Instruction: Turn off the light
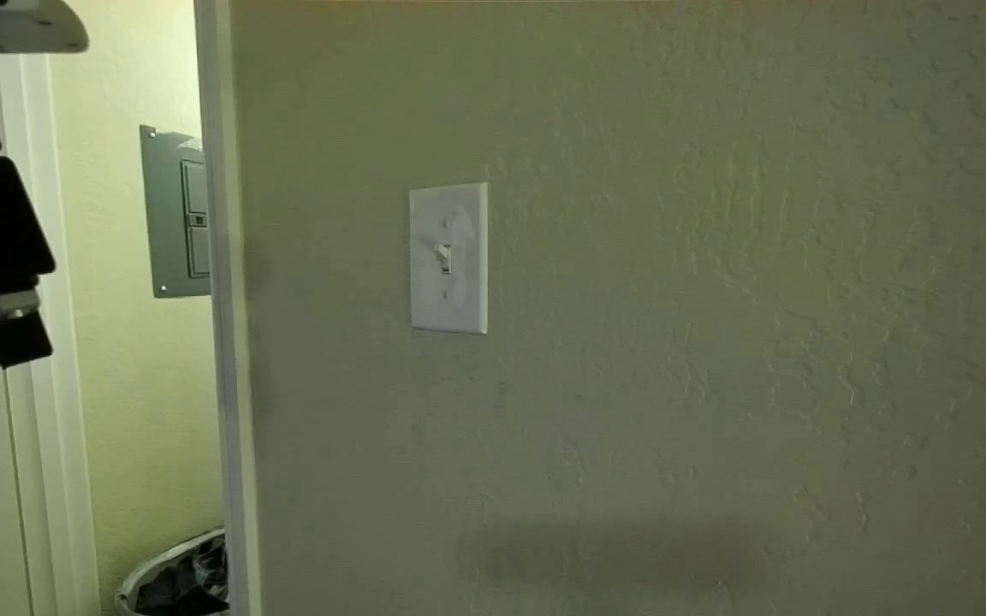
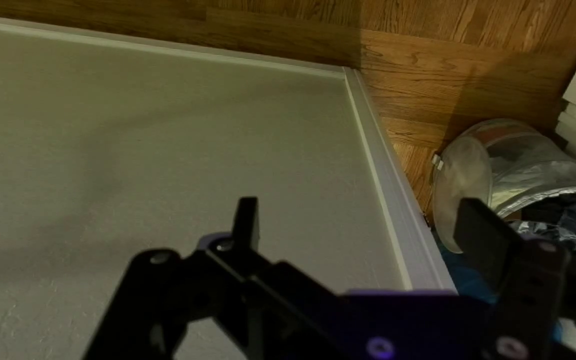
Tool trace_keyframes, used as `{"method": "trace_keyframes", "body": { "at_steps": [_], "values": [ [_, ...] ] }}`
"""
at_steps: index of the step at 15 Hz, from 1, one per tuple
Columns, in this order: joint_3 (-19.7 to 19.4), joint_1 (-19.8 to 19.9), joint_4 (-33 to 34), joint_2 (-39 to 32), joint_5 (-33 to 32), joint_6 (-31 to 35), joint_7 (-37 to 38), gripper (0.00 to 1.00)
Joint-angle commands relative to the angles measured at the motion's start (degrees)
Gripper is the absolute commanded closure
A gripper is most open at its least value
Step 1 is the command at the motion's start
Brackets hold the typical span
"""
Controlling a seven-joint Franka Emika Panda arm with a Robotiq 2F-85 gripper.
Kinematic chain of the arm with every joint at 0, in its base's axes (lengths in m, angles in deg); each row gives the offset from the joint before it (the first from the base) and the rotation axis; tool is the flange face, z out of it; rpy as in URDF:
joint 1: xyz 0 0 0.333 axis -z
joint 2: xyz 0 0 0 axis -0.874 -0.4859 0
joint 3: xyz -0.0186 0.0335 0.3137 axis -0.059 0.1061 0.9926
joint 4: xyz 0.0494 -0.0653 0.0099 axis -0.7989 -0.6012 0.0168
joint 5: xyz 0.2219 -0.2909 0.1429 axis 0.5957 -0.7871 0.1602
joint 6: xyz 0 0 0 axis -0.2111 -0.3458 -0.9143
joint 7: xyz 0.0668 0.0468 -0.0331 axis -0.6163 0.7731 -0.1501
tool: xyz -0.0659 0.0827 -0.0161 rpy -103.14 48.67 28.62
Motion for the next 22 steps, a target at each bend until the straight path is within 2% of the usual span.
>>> {"method": "trace_keyframes", "body": {
  "at_steps": [1, 9, 17, 18, 22],
  "values": [
    [-0.18, -0.09, 0.20, -0.23, -0.14, -0.04, 0.23, 0.00],
    [-1.42, 2.75, 1.95, -5.85, -1.27, 5.34, 1.42, 0.00],
    [-1.31, 8.48, 4.36, -10.77, -8.75, 14.98, 7.69, 0.00],
    [-1.81, 7.00, 3.40, -9.72, -6.84, 13.00, 5.00, 0.00],
    [-1.81, 6.96, 3.61, -10.16, -6.98, 13.15, 5.16, 0.00]
  ]
}}
